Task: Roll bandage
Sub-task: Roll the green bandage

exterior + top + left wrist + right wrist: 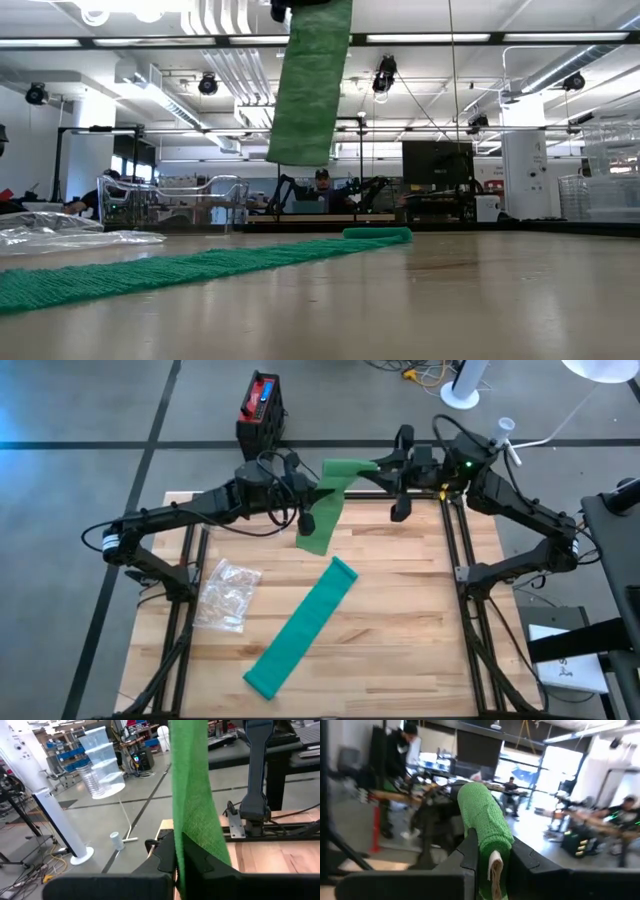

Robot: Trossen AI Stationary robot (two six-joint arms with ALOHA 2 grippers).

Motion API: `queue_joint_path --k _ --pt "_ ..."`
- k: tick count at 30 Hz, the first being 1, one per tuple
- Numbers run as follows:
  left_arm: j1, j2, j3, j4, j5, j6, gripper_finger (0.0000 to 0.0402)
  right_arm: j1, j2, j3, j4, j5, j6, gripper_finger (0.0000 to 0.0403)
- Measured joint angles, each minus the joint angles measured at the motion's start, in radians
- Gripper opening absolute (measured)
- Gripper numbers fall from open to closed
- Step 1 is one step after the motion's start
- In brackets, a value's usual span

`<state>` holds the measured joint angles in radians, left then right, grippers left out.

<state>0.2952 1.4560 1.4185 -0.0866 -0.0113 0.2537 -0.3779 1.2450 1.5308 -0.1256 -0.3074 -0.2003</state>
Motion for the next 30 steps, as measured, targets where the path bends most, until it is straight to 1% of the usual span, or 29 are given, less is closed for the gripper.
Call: queue_joint_path --k 4,8,12,16,21,25,30 --pt "-0.005 -0.001 0.006 0.014 0.011 0.019 0.0 0.0 0.032 -0.008 0.02 0.045 -0.102 0.0045" --pt "-0.006 -0.01 0.008 0.029 0.023 0.07 0.0002 0.0 0.075 -0.014 0.075 0.047 -0.188 0.0045" --pt "-0.005 -0.027 0.008 0.026 0.023 0.122 0.0025 0.0 0.103 -0.02 0.122 0.047 -0.266 0.0045" --pt "-0.005 -0.051 0.009 -0.01 0.022 0.138 0.007 0.0 0.111 -0.03 0.162 0.047 -0.341 0.0045" --pt "-0.002 -0.089 0.01 -0.08 0.021 0.131 0.0143 0.0 0.111 -0.052 0.162 0.047 -0.463 0.0045" --pt "0.001 -0.107 0.01 -0.116 0.021 0.14 0.0197 0.0 0.111 -0.07 0.165 0.047 -0.521 0.0045" --pt "0.006 -0.129 0.01 -0.123 0.019 0.184 0.0249 0.0 0.111 -0.08 0.16 0.044 -0.587 0.0045"
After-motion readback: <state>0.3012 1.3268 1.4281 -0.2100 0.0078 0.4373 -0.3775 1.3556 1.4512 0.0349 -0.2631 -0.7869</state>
